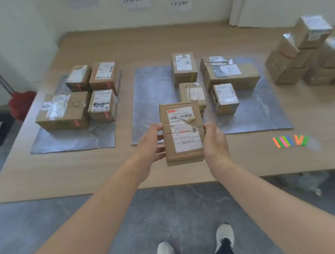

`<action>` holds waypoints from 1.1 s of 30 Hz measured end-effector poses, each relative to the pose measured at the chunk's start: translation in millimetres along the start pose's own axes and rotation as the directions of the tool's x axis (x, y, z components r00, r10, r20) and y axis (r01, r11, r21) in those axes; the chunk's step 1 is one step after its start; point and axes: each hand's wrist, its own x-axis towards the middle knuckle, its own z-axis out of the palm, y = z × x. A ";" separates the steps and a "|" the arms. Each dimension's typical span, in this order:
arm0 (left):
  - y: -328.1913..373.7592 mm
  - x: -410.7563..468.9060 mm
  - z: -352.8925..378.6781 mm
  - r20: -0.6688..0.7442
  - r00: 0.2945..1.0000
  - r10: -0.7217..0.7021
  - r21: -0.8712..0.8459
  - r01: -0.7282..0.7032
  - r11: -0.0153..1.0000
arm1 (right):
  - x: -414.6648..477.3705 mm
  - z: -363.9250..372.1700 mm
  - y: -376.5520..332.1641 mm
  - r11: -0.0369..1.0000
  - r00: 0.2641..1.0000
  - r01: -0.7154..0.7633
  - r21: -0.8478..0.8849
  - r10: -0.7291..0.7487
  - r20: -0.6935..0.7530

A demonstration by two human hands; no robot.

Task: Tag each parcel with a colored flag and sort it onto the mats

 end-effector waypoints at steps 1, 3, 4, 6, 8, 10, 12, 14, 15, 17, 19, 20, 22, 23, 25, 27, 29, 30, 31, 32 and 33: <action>-7.5 5.1 -1.0 0.008 1.000 -0.013 0.006 0.013 1.000 | 2.6 1.6 7.8 1.000 1.000 -0.017 -0.009 0.017 -0.005; -22.4 15.6 -2.0 0.015 0.999 -0.038 0.015 0.038 0.999 | 9.9 3.9 24.7 0.999 0.999 -0.046 -0.023 0.046 -0.011; -29.0 20.3 -2.3 0.016 0.999 -0.049 0.017 0.049 0.999 | 13.0 4.7 32.4 0.998 0.998 -0.064 -0.029 0.064 -0.006; -41.5 28.4 -2.7 0.018 0.997 -0.070 0.025 0.070 0.997 | 21.0 6.2 47.4 0.994 0.994 -0.102 -0.032 0.103 0.020; -52.8 36.2 -1.7 0.022 0.996 -0.091 0.031 0.091 0.995 | 29.3 6.9 60.7 0.991 0.991 -0.128 -0.047 0.129 0.039; -62.2 42.7 0.7 0.026 0.993 -0.112 0.036 0.111 0.993 | 36.2 6.4 73.4 0.988 0.988 -0.144 -0.060 0.147 0.048; -70.1 46.9 3.6 0.039 0.990 -0.132 0.043 0.130 0.991 | 37.0 4.1 78.2 0.983 0.984 -0.169 -0.076 0.173 0.047; -76.7 50.5 6.4 0.043 0.988 -0.151 0.037 0.150 0.988 | 38.6 0.8 81.2 0.977 0.980 -0.189 -0.096 0.194 0.051; -79.5 52.2 7.8 0.044 0.986 -0.158 0.035 0.157 0.987 | 40.3 -1.1 82.7 0.974 0.977 -0.200 -0.103 0.206 0.057; -84.6 56.7 11.5 0.051 0.983 -0.174 0.045 0.172 0.984 | 46.2 -4.8 88.3 0.971 0.972 -0.213 -0.111 0.221 0.072; -89.2 61.2 15.2 0.055 0.981 -0.187 0.056 0.184 0.981 | 52.3 -7.8 95.4 0.970 0.972 -0.216 -0.115 0.225 0.073; -91.0 63.1 17.0 0.053 0.980 -0.191 0.062 0.188 0.980 | 54.6 -8.9 98.9 0.970 0.973 -0.214 -0.113 0.222 0.069; -93.2 66.9 19.6 0.049 0.981 -0.188 0.076 0.184 0.980 | 56.2 -11.1 102.2 0.970 0.972 -0.217 -0.110 0.225 0.072; -93.4 68.4 20.9 0.048 0.982 -0.185 0.083 0.180 0.980 | 57.0 -12.2 103.0 0.970 0.971 -0.220 -0.106 0.228 0.077; -93.5 72.2 23.1 0.042 0.983 -0.181 0.096 0.176 0.980 | 60.3 -13.9 104.8 0.970 0.969 -0.223 -0.094 0.231 0.084; -92.8 73.8 25.9 0.038 0.983 -0.178 0.102 0.173 0.980 | 63.3 -14.9 105.0 0.971 0.971 -0.221 -0.091 0.228 0.075; -90.7 72.2 30.1 0.031 0.982 -0.187 0.117 0.182 0.976 | 65.7 -16.1 106.4 0.971 0.971 -0.219 -0.094 0.226 0.079; -90.0 71.9 32.5 0.014 0.982 -0.191 0.131 0.187 0.973 | 66.0 -16.9 107.1 0.973 0.972 -0.213 -0.094 0.221 0.079; -89.3 71.9 35.2 -0.017 0.983 -0.181 0.157 0.182 0.971 | 65.2 -17.9 107.0 0.974 0.973 -0.210 -0.090 0.217 0.077; -89.0 72.6 38.2 -0.053 0.987 -0.151 0.190 0.159 0.969 | 63.8 -19.2 106.1 0.976 0.976 -0.201 -0.085 0.207 0.066; -88.3 73.6 41.0 -0.082 0.992 -0.093 0.225 0.109 0.968 | 63.2 -20.8 104.9 0.979 0.980 -0.188 -0.078 0.192 0.054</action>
